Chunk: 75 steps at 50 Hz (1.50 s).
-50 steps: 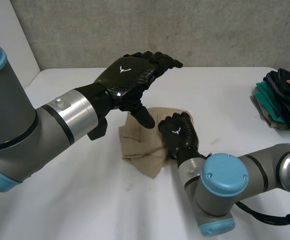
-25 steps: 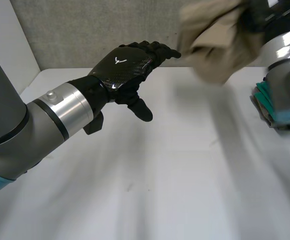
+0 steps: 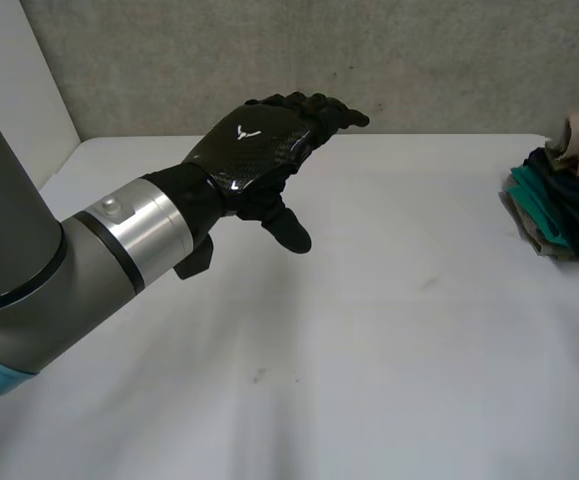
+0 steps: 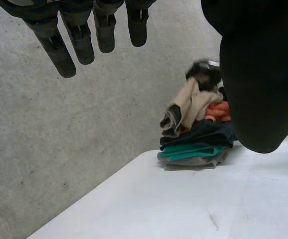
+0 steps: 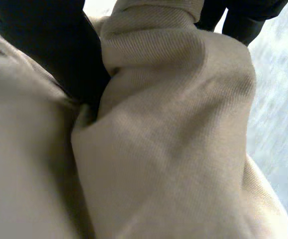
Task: Fold the laundry.
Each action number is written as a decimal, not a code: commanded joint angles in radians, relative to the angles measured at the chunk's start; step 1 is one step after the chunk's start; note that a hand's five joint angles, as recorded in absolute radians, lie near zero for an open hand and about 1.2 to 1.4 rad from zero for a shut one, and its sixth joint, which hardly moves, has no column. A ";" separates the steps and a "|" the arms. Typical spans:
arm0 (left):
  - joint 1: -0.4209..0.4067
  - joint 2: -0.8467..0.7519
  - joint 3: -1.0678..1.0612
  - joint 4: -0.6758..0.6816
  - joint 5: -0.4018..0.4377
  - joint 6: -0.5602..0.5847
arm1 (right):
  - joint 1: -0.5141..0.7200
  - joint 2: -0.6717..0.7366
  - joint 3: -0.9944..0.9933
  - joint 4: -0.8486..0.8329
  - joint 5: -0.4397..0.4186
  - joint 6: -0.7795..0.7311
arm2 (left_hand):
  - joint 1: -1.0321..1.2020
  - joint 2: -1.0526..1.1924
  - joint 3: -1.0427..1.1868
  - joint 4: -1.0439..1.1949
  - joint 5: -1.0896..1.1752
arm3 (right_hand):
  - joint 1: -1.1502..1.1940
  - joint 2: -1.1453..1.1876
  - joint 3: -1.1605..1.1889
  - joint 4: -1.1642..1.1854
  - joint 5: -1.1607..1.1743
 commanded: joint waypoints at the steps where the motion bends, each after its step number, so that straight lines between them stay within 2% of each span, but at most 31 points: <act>1: -0.009 0.000 -0.010 0.010 0.000 0.000 | -0.077 0.118 0.083 -0.043 -0.082 0.007 | 0.026 0.005 -0.003 0.009 -0.007 | 0.330 0.224 0.211 0.194 0.233; 13: -0.013 -0.004 -0.015 0.010 0.000 -0.012 | -0.074 0.040 0.144 -0.072 -0.057 0.021 | 0.026 0.005 -0.003 0.009 -0.007 | 0.330 0.224 0.211 0.194 0.233; 17: -0.013 -0.004 -0.020 0.011 0.000 -0.018 | -0.074 0.051 0.143 -0.094 -0.033 0.039 | 0.026 0.005 -0.003 0.009 -0.007 | 0.330 0.224 0.211 0.194 0.233; 26: -0.013 -0.006 -0.023 0.025 0.000 -0.020 | -0.039 0.106 0.121 -0.187 -0.038 0.051 | 0.026 0.005 -0.003 0.009 -0.007 | 0.330 0.224 0.211 0.194 0.233; 32: -0.010 -0.001 -0.029 0.025 0.000 -0.020 | 0.022 0.066 0.118 -0.218 -0.018 0.174 | 0.026 0.005 -0.003 0.009 -0.007 | 0.330 0.224 0.211 0.194 0.233; 37: -0.010 0.000 -0.029 0.025 0.000 -0.020 | 0.019 0.003 0.131 -0.301 0.027 0.272 | 0.026 0.005 -0.003 0.009 -0.007 | 0.330 0.224 0.211 0.194 0.233; 39: -0.010 0.000 -0.029 0.025 0.000 -0.020 | 0.018 0.005 0.131 -0.316 0.024 0.289 | 0.026 0.005 -0.003 0.009 -0.007 | 0.330 0.224 0.211 0.194 0.233; 44: -0.012 -0.001 -0.029 0.026 0.000 -0.020 | 0.015 0.122 0.114 -0.327 -0.053 0.277 | 0.026 0.005 -0.003 0.009 -0.007 | 0.330 0.224 0.211 0.194 0.233; 47: -0.012 -0.003 -0.029 0.026 0.000 -0.020 | 0.015 0.164 0.106 -0.322 -0.070 0.245 | 0.026 0.005 -0.003 0.009 -0.007 | 0.330 0.224 0.211 0.194 0.233; 55: -0.012 -0.004 -0.029 0.039 0.000 -0.020 | 0.013 0.123 0.123 -0.302 -0.053 0.189 | 0.026 0.005 -0.003 0.009 -0.007 | 0.330 0.224 0.211 0.194 0.233; 56: -0.012 -0.006 -0.030 0.040 0.000 -0.020 | 0.010 0.083 0.137 -0.252 -0.039 0.189 | 0.026 0.005 -0.003 0.009 -0.007 | 0.157 0.050 0.038 0.021 0.060; 57: -0.012 -0.006 -0.029 0.040 0.000 -0.020 | 0.010 0.078 0.137 -0.243 -0.038 0.189 | 0.026 0.005 -0.003 0.009 -0.007 | 0.112 0.005 -0.007 -0.024 0.015; 59: -0.012 -0.006 -0.030 0.040 0.000 -0.020 | 0.006 0.019 0.143 -0.091 -0.030 0.174 | 0.026 0.005 -0.003 0.009 -0.007 | -0.564 -0.670 -0.683 -0.700 -0.661; 62: -0.012 -0.006 -0.030 0.042 0.000 -0.020 | -0.004 -0.009 0.146 -0.011 -0.028 0.154 | 0.026 0.005 -0.003 0.009 -0.007 | -0.891 -0.998 -1.010 -1.027 -0.988; 69: -0.012 0.000 -0.030 0.040 0.000 -0.020 | -0.043 -0.155 0.223 0.194 0.008 -0.094 | 0.026 0.005 -0.003 0.009 -0.007 | -0.891 -0.998 -1.010 -1.027 -0.988; 75: -0.012 0.000 -0.030 0.040 0.000 -0.020 | -0.092 -0.263 0.289 0.335 0.128 -0.287 | 0.026 0.005 -0.003 0.009 -0.007 | -0.891 -0.998 -1.010 -1.027 -0.988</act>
